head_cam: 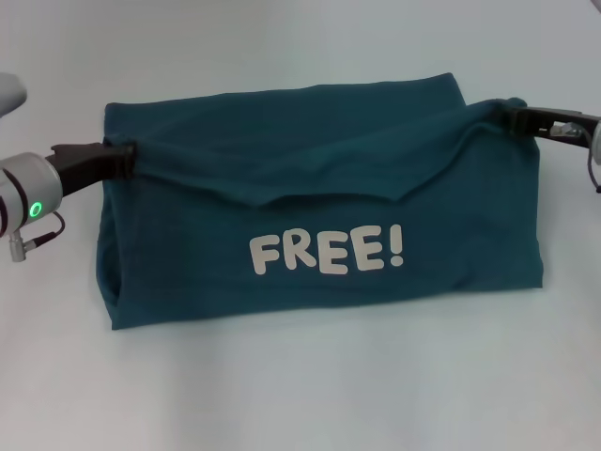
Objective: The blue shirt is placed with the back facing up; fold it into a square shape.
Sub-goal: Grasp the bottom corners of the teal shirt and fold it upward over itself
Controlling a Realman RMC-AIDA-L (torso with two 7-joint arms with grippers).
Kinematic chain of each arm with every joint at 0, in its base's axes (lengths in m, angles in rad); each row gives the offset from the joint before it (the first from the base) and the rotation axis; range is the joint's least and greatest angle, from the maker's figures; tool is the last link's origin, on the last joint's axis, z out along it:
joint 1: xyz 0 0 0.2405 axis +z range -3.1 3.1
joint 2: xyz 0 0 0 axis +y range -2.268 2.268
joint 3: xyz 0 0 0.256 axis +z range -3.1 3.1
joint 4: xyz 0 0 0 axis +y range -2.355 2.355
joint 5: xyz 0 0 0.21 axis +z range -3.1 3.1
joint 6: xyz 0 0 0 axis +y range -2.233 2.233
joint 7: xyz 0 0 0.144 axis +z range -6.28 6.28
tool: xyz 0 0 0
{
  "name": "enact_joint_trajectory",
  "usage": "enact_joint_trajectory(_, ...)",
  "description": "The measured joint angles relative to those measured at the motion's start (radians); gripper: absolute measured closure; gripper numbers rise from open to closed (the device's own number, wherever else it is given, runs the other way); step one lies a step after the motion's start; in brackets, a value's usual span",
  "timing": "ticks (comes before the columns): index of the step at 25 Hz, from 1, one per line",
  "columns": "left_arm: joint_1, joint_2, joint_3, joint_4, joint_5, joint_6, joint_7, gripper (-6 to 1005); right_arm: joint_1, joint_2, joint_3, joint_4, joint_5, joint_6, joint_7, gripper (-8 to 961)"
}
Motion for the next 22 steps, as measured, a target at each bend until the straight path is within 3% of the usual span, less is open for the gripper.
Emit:
enact_joint_trajectory(10,-0.043,-0.002,0.121,-0.100,0.000,-0.264,-0.002,793,0.010,0.004,-0.045,0.030,0.034,0.095,-0.013,886)
enact_joint_trajectory(18,-0.048,-0.001,0.142,-0.096,-0.002,-0.292,-0.011,783,0.014,0.001,-0.055,0.029,0.046,0.114,-0.035,848)
enact_joint_trajectory(20,-0.050,-0.001,0.142,-0.100,-0.002,-0.295,-0.012,781,0.015,0.001,-0.055,0.029,0.047,0.117,-0.051,756)
enact_joint_trajectory(22,-0.051,-0.001,0.142,-0.104,-0.002,-0.297,-0.012,542,0.017,0.000,-0.056,0.033,0.048,0.120,-0.069,664)
